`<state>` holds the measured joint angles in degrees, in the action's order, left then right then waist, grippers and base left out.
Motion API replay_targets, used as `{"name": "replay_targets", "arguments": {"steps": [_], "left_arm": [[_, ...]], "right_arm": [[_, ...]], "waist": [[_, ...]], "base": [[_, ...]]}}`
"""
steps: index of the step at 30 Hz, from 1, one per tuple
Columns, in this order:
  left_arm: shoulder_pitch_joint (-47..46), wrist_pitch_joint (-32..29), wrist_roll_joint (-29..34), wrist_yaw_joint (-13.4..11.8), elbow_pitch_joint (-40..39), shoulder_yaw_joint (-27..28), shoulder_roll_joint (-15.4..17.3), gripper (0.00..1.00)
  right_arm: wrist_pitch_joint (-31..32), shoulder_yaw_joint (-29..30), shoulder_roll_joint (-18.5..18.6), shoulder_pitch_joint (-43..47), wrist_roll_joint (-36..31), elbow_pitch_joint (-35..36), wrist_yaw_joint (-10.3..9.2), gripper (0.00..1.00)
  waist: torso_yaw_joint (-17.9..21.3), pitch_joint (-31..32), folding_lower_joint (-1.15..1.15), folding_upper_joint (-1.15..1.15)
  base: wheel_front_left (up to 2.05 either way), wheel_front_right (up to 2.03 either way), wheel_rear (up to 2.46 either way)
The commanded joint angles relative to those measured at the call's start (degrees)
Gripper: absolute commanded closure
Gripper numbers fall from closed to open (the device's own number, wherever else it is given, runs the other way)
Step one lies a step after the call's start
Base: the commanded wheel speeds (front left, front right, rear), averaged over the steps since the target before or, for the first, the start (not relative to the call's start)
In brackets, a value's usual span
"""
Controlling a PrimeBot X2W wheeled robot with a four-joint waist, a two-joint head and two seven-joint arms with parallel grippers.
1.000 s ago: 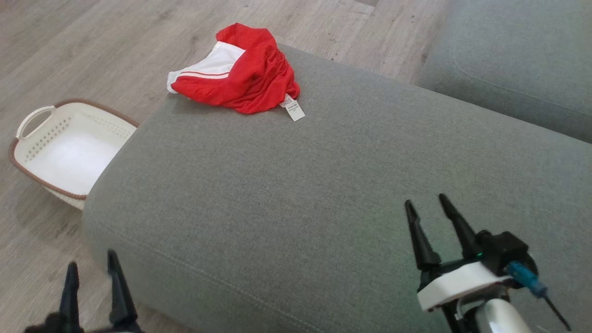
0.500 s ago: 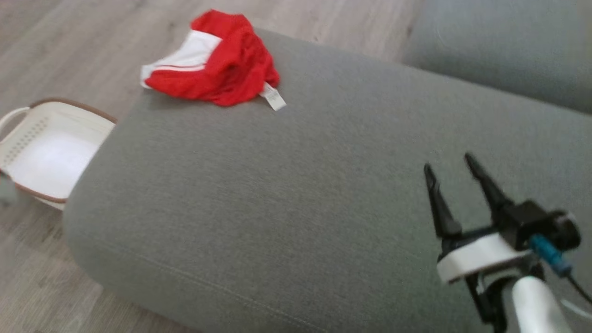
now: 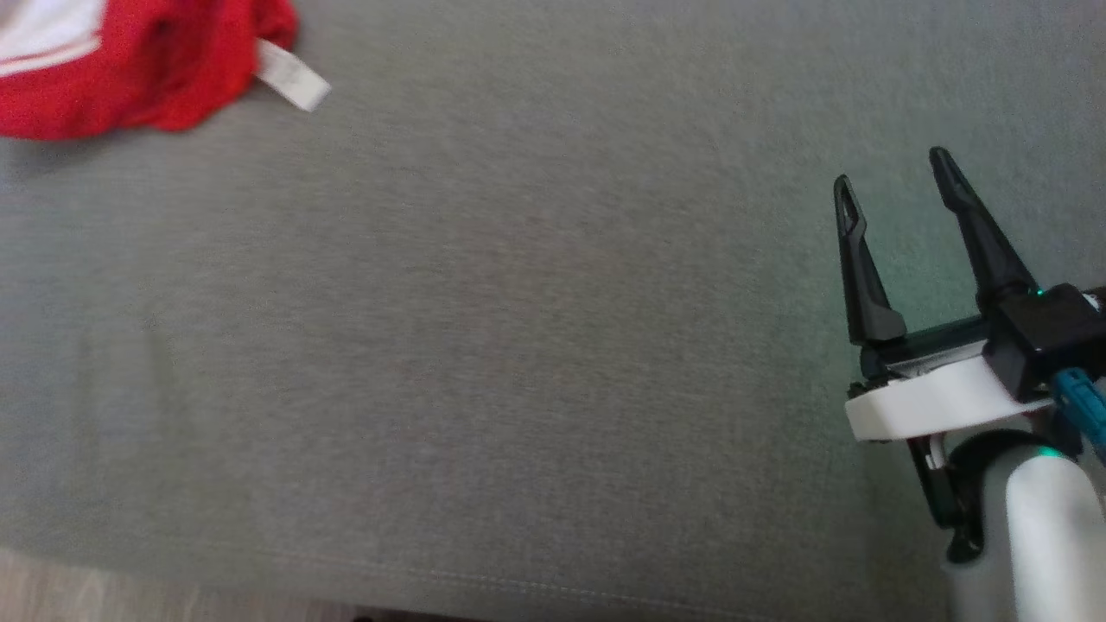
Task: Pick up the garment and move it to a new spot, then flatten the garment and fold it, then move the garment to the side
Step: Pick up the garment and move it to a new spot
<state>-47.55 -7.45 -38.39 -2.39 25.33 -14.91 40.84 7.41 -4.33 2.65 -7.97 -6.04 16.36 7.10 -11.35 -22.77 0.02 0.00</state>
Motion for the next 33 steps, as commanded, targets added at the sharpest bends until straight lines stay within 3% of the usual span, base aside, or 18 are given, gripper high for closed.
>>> {"name": "replay_targets", "arguments": {"steps": [1, 9, 18, 19, 20, 22, 28, 33], "left_arm": [[-2.49, -0.15, 0.13, 0.31, -0.45, 2.27, 3.25, 0.00], [-7.80, -3.46, -1.50, 5.55, 14.46, -1.41, -1.38, 0.00], [-11.42, -3.05, -0.72, 5.91, 25.50, -2.65, -2.04, 0.00], [-11.80, -2.71, -0.70, 6.11, 26.25, -2.74, -2.16, 0.12], [-12.17, -2.07, -0.62, 6.29, 26.88, -2.82, -2.29, 0.53], [-12.69, -0.16, -0.39, 6.55, 28.14, -2.96, -2.72, 1.00], [-14.92, 3.46, 1.94, 7.90, 30.89, -5.44, -2.99, 1.00], [-17.79, 5.33, 3.76, 8.98, 31.15, -7.90, -2.89, 1.00]], "right_arm": [[0.26, -1.25, 0.22, -1.33, -0.36, 2.48, 0.39, 0.00], [0.77, 0.41, 0.22, -1.24, -1.17, 5.35, 0.39, 0.00], [0.11, 1.01, 0.22, -1.41, -0.65, 5.67, 0.39, 0.00], [0.00, 1.06, 0.22, -1.42, -0.58, 5.57, 0.39, 0.00], [-0.12, 1.08, 0.22, -1.46, -0.53, 5.40, 0.39, 0.00], [-0.43, 1.14, 0.22, -1.50, -0.30, 4.79, 0.39, 0.00], [-2.04, 1.06, 0.22, -1.78, 1.02, 1.75, 0.39, 0.00], [-4.32, 1.15, 0.22, -1.71, 3.35, -2.95, 0.39, 0.00]], "waist": [[4.63, -5.12, -0.02, 0.00], [6.82, -10.84, -0.02, 0.00], [7.77, -13.12, -0.02, 0.00], [7.81, -13.17, -0.02, 0.00], [7.84, -13.17, -0.02, 0.00], [7.84, -12.69, -0.02, 0.00], [7.64, -8.78, -0.02, 0.00], [8.23, -1.88, -0.02, 0.00]], "base": [[0.00, 0.00, 0.00], [0.00, 0.00, 0.00], [0.00, 0.00, 0.00], [0.00, 0.00, 0.00], [0.00, 0.00, 0.00], [0.00, 0.00, 0.00], [0.00, 0.00, 0.00], [0.00, 0.00, 0.00]]}}
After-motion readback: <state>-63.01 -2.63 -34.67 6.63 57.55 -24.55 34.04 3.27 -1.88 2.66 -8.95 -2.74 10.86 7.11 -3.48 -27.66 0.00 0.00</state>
